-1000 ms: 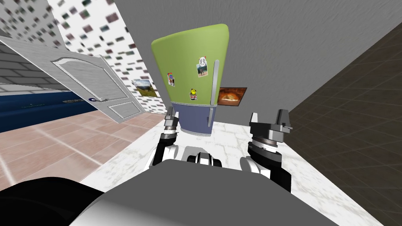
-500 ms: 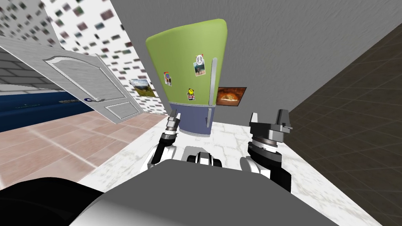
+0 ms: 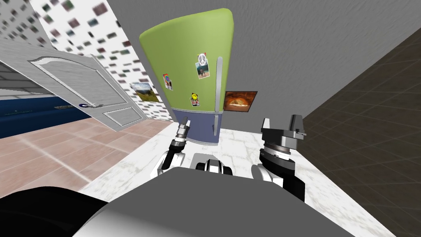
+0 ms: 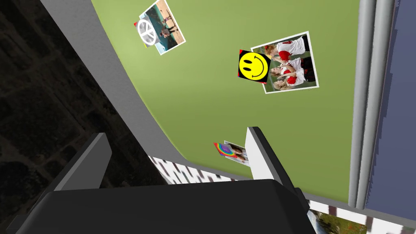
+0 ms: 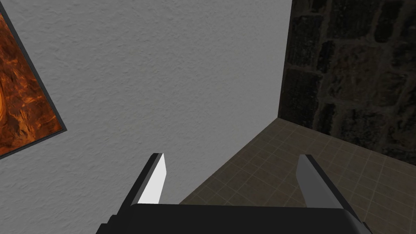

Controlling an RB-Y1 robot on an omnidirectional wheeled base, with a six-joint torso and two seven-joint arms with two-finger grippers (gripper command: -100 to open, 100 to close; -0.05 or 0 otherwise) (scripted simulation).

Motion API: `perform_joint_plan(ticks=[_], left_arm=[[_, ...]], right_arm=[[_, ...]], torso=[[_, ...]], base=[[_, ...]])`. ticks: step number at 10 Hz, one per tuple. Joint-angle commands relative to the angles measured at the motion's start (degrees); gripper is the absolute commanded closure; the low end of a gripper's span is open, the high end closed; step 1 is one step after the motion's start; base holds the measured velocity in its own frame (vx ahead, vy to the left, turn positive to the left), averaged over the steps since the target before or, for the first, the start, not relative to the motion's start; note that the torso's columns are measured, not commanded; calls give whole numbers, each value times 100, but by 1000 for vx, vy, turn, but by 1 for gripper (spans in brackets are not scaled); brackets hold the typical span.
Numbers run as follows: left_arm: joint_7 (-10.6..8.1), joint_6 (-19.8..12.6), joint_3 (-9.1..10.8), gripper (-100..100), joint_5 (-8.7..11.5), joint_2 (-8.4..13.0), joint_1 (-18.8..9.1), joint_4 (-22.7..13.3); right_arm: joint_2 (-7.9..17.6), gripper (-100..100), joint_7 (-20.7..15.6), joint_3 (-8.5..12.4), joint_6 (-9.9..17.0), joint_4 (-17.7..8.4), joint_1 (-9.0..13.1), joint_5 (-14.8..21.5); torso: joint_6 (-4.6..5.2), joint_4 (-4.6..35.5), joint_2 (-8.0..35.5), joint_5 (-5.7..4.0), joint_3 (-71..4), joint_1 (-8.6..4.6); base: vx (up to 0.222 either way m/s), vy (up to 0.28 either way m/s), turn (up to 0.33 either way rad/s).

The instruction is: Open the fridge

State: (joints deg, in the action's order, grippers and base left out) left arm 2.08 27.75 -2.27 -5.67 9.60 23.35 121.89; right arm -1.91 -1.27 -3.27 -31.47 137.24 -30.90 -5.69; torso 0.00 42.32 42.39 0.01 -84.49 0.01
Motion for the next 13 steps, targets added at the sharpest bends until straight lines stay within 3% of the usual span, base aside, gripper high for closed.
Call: perform_joint_plan(ticks=[1, 6, 13], left_arm=[[53, 209, 17, -100, -23, -54, -102, -354], [138, 549, 50, -100, -61, -151, -280, -929], [271, 1077, 102, -100, -121, -33, -558, -1838]], right_arm=[[0, 0, 0, 0, 0, 0, 0, 0], [0, 0, 0, 0, 0, 0, 0, 0], [0, 0, 0, 0, 0, 0, 0, 0]], torso=[[0, -2, -4, 0, -3, 3], [0, -3, -10, -2, -7, -6], [0, -2, -5, 1, -4, 1]], base=[[104, -83, -19], [117, -99, -13], [130, -104, -14]])
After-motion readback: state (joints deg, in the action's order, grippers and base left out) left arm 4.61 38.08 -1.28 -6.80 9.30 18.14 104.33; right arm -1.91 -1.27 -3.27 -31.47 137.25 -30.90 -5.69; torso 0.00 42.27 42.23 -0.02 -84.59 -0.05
